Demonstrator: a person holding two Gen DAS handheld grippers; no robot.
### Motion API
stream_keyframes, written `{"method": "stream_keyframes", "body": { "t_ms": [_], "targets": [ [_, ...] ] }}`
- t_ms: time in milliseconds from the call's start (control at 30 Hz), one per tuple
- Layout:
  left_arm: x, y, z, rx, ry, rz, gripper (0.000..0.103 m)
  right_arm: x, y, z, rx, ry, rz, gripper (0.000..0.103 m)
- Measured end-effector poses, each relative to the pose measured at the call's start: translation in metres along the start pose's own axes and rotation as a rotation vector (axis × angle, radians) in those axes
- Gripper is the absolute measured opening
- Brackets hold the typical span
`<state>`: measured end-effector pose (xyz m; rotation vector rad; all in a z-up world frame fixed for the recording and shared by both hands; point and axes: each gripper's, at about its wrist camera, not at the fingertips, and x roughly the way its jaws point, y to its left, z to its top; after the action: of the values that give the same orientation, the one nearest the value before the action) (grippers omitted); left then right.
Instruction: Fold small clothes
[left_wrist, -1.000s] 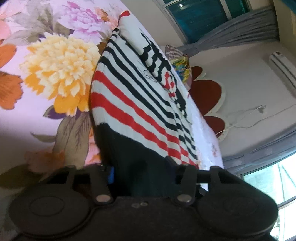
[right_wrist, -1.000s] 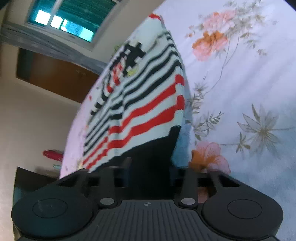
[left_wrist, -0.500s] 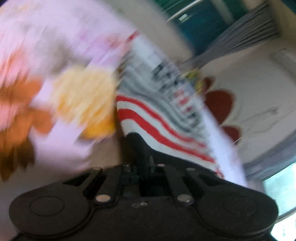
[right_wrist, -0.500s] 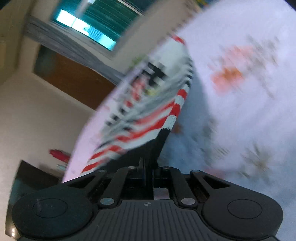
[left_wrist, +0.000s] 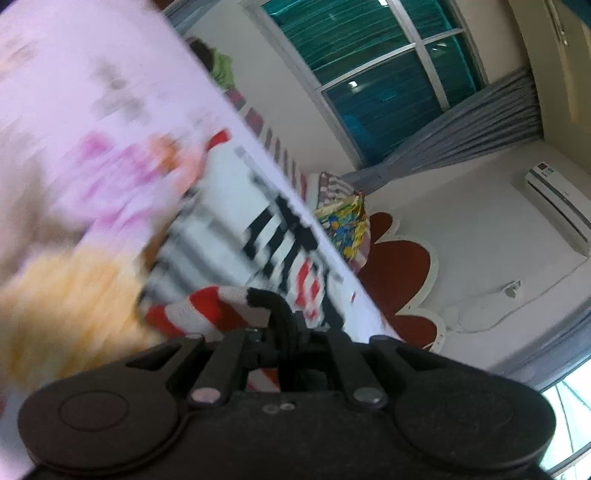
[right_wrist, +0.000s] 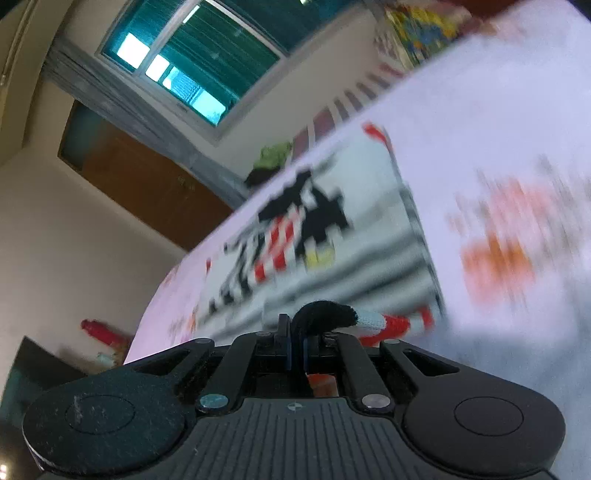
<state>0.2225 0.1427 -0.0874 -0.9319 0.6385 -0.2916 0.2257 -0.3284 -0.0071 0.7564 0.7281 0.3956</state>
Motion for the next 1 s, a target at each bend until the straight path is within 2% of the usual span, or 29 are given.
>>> {"method": "stream_keyframes", "body": {
  "t_ms": [200, 333, 533, 633, 700, 767, 800, 867, 933, 1000],
  "targets": [
    [0.063, -0.029, 0.075, 0.049, -0.034, 0.011, 0.004, 0.057, 0.008, 0.085, 0.047, -0.070, 0.015, 0.005],
    [0.114, -0.027, 0.113, 0.050, -0.019, 0.060, 0.004, 0.108, -0.009, 0.130, 0.087, -0.052, 0.008, 0.005],
    [0.188, 0.004, 0.142, 0.077, 0.050, 0.177, 0.004, 0.194, -0.058, 0.164, 0.150, 0.026, -0.019, 0.005],
    [0.213, 0.018, 0.147, 0.105, 0.088, 0.192, 0.007, 0.222, -0.083, 0.164, 0.163, 0.054, -0.035, 0.006],
    [0.224, 0.023, 0.149, 0.138, 0.084, 0.180, 0.014, 0.236, -0.097, 0.165, 0.143, 0.059, -0.038, 0.006],
    [0.229, 0.026, 0.151, 0.140, 0.068, 0.149, 0.038, 0.241, -0.106, 0.164, 0.119, 0.055, -0.016, 0.006],
    [0.228, 0.029, 0.152, 0.131, 0.054, 0.122, 0.045, 0.242, -0.108, 0.163, 0.108, 0.050, -0.003, 0.006],
    [0.225, 0.030, 0.153, 0.133, 0.015, 0.088, 0.067, 0.240, -0.112, 0.161, 0.094, 0.038, 0.026, 0.006],
    [0.226, 0.029, 0.154, 0.153, -0.002, 0.080, 0.074, 0.241, -0.114, 0.161, 0.081, 0.036, 0.043, 0.006],
    [0.229, 0.027, 0.155, 0.181, 0.003, 0.091, 0.074, 0.240, -0.115, 0.164, 0.080, 0.024, 0.053, 0.008]
  ]
}}
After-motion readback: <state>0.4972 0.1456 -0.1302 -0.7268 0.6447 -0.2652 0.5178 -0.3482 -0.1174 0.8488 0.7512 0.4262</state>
